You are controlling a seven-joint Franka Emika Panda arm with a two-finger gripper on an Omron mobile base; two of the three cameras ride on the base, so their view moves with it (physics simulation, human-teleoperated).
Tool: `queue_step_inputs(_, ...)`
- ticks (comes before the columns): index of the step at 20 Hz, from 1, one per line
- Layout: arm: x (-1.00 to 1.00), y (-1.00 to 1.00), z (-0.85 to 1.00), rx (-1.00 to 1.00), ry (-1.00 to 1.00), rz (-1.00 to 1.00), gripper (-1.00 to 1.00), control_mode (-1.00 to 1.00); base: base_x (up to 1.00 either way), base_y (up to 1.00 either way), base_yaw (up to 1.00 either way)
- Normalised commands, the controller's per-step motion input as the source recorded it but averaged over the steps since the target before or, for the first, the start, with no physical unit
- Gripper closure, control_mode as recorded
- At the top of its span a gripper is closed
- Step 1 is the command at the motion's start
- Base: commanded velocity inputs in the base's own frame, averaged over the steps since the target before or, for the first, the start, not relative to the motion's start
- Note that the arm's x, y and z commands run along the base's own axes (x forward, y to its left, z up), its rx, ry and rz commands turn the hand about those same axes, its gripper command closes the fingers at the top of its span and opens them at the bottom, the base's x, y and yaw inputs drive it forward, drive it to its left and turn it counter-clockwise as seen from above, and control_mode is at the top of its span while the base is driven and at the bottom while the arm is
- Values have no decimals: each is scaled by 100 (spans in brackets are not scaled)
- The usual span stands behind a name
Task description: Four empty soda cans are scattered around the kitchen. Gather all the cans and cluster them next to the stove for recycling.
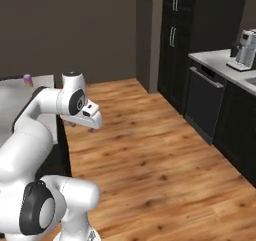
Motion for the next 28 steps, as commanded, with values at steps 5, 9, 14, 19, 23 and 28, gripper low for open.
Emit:
queue_step_inputs(5,0,0,0,0,0,0,-100,100,66,-17,21)
queue_step_inputs(9,0,0,0,0,0,0,-100,100,72,-19,8)
queue_step_inputs(14,0,0,0,0,0,0,-100,100,69,-24,1)
queue_step_inputs(19,0,0,0,0,0,0,-100,100,65,-26,0)
queue_step_inputs(23,0,0,0,0,0,0,-100,100,68,-28,0)
queue_step_inputs(28,0,0,0,0,0,0,-100,100,69,-28,2)
